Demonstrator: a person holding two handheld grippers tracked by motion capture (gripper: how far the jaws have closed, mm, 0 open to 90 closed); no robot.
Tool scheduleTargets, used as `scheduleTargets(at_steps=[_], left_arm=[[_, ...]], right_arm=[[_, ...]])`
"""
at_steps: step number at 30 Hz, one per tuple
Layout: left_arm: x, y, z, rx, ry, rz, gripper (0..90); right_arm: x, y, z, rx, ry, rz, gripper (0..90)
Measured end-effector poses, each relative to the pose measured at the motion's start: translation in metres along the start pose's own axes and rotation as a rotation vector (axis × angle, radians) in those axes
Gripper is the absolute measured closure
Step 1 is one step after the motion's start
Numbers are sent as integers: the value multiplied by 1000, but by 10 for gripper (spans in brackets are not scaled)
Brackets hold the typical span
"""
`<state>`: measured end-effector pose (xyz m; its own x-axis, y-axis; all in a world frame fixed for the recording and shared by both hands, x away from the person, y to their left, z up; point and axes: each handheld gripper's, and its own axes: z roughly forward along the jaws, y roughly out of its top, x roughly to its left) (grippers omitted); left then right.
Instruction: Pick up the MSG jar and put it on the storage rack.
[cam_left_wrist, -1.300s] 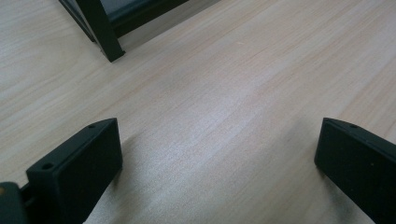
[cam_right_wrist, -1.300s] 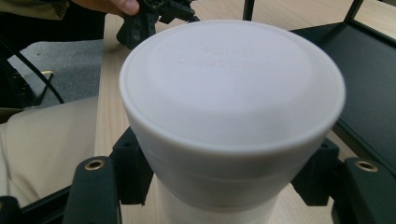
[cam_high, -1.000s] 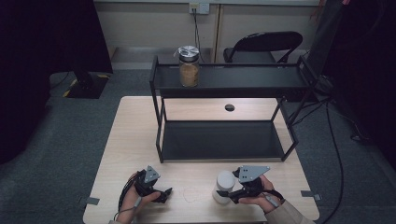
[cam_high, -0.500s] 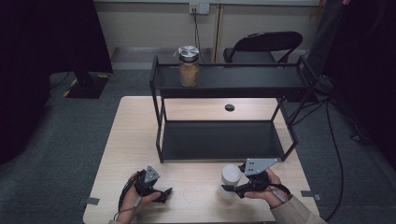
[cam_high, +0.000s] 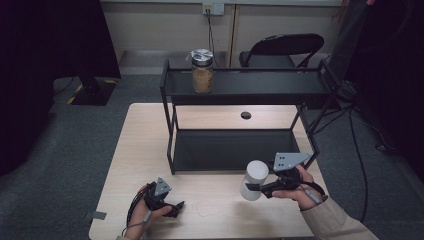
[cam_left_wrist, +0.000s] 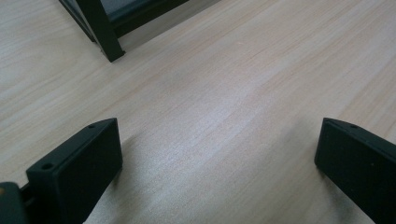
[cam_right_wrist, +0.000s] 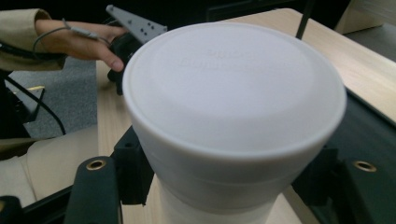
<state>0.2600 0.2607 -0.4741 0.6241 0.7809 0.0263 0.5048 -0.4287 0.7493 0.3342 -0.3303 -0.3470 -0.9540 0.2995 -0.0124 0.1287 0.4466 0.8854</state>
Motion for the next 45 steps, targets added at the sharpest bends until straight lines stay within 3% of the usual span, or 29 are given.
scheduleTargets(at_steps=[6, 13, 17, 20, 25, 45], left_arm=[[0, 0, 0, 0, 0, 0, 0], [0, 0, 0, 0, 0, 0, 0], [0, 0, 0, 0, 0, 0, 0], [0, 0, 0, 0, 0, -1, 0], [0, 0, 0, 0, 0, -1, 0], [0, 0, 0, -2, 0, -4, 0]], right_arm=[[-6, 13, -10, -14, -7, 10, 354], [-13, 34, -19, -5, -24, -12, 354], [-17, 46, -27, -8, -27, 24, 354], [-20, 57, -33, -12, -44, -3, 354], [-27, 71, -42, -24, -51, 26, 354], [-40, 119, -68, -48, -105, 35, 355]])
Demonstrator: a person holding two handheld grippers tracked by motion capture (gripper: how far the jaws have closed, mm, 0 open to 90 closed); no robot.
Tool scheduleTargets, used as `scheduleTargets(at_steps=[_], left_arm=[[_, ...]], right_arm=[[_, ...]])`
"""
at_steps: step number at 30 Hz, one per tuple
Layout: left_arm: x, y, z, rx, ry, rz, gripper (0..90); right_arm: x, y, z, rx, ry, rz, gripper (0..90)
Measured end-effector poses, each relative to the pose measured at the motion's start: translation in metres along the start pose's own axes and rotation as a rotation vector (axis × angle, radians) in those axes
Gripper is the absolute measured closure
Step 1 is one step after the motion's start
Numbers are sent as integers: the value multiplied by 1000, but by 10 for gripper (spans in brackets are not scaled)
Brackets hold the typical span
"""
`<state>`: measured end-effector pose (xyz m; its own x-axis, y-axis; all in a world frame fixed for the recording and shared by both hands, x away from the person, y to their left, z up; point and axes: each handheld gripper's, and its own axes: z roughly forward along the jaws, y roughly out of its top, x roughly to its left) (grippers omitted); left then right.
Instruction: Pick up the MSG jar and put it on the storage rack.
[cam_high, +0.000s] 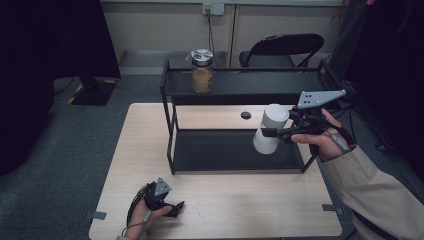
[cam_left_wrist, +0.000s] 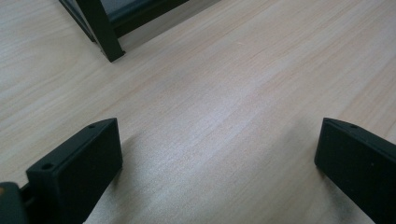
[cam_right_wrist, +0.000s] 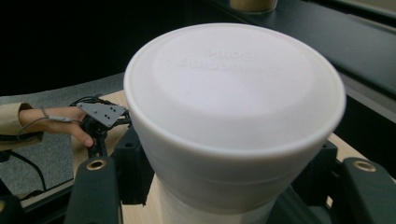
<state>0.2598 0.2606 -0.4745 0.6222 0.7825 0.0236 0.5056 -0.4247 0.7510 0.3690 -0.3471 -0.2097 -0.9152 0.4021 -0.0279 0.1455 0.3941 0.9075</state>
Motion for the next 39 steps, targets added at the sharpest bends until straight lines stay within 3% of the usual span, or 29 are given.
scheduleTargets(at_steps=[26, 39], left_arm=[[0, 0, 0, 2, -1, 1, 0], [0, 0, 0, 2, -1, 1, 0]], right_arm=[[-16, 68, -13, 10, -43, 14, 355], [-24, 94, -25, 24, -124, 21, 355]])
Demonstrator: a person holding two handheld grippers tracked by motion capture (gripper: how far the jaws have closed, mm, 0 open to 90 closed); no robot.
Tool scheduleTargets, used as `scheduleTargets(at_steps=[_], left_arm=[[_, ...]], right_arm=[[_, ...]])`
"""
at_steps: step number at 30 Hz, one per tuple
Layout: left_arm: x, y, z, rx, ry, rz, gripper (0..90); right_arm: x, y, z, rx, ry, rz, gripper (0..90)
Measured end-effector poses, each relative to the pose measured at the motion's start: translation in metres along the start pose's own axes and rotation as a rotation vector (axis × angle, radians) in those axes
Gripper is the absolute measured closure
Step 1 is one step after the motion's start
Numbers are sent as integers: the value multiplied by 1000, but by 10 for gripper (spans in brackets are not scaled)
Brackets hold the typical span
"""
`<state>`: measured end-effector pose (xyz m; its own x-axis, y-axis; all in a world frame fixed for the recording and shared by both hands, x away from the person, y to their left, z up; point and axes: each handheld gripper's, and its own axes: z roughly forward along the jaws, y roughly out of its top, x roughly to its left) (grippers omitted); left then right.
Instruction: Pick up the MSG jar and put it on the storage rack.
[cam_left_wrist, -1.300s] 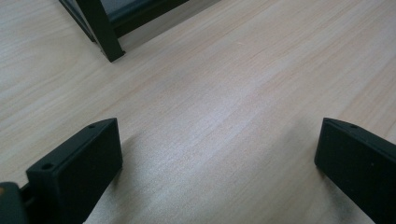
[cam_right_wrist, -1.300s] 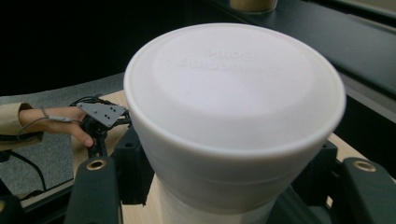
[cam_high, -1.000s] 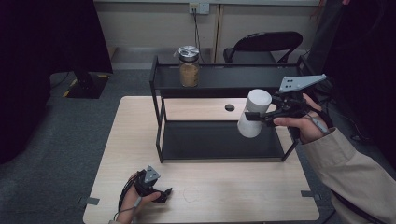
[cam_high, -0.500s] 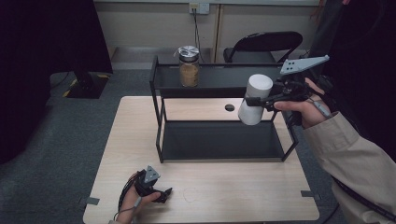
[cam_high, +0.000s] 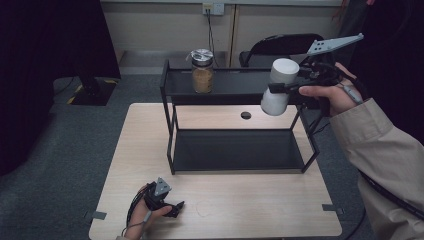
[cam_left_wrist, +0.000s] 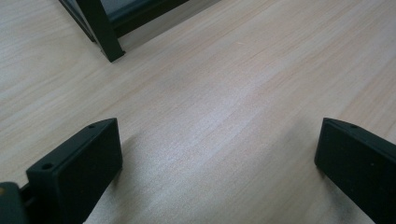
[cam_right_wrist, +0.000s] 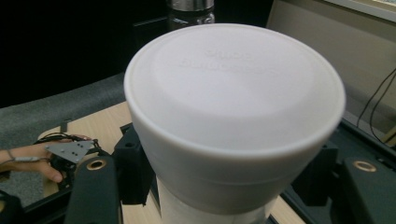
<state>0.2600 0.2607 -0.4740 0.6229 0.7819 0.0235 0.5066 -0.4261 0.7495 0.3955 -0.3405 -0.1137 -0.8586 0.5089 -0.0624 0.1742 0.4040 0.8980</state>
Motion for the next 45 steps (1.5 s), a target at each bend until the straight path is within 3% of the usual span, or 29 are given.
scheduleTargets(at_steps=[14, 24, 45], left_arm=[[0, 0, 0, 0, 0, 1, 0], [0, 0, 0, 0, 0, 2, 0], [0, 0, 0, 0, 0, 2, 0]], right_arm=[[-13, 12, -7, -5, -116, 32, 355], [-22, 21, 1, 16, -221, 49, 355], [-41, 15, 25, 46, -270, 106, 355]])
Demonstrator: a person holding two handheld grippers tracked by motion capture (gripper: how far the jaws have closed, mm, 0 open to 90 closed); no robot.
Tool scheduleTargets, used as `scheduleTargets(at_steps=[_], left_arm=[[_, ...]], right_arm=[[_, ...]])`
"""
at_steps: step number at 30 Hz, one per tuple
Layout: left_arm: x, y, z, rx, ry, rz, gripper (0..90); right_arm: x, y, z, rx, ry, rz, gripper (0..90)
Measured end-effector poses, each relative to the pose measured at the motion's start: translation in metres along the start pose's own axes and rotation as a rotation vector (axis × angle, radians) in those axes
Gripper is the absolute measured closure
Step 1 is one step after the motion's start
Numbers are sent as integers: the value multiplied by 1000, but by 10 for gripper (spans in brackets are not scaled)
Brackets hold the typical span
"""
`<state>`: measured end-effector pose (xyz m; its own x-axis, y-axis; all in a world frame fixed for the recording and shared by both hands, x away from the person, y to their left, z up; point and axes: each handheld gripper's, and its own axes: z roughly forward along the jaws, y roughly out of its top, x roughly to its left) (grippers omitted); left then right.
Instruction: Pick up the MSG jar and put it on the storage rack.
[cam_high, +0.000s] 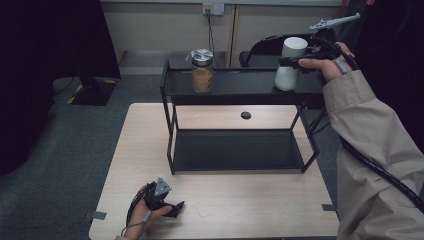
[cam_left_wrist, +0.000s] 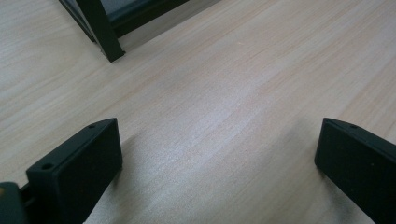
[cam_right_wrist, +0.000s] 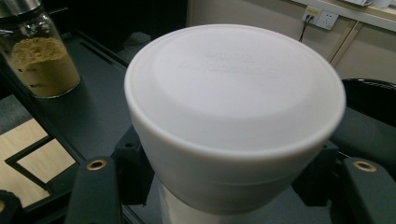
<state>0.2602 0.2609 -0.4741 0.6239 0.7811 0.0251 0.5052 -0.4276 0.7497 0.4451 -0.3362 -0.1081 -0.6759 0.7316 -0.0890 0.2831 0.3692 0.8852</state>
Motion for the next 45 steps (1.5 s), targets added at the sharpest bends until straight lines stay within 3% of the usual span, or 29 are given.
scheduleTargets(at_steps=[17, 29, 33, 36, 40, 45], left_arm=[[0, 0, 0, 0, 0, 0, 0], [0, 0, 0, 0, 0, 0, 0], [0, 0, 0, 0, 0, 0, 0], [0, 0, 0, 0, 0, 0, 0], [0, 0, 0, 0, 0, 0, 0], [0, 0, 0, 0, 0, 0, 0]], right_arm=[[-5, -9, 0, -18, -6, 54, 352], [-3, -11, 0, -24, -12, 49, 346], [-5, -14, 0, -27, -1, 49, 282], [-2, -16, -2, -32, -6, 44, 154], [3, -20, -7, -50, -31, 19, 88], [3, -25, -11, -69, -17, 34, 15]])
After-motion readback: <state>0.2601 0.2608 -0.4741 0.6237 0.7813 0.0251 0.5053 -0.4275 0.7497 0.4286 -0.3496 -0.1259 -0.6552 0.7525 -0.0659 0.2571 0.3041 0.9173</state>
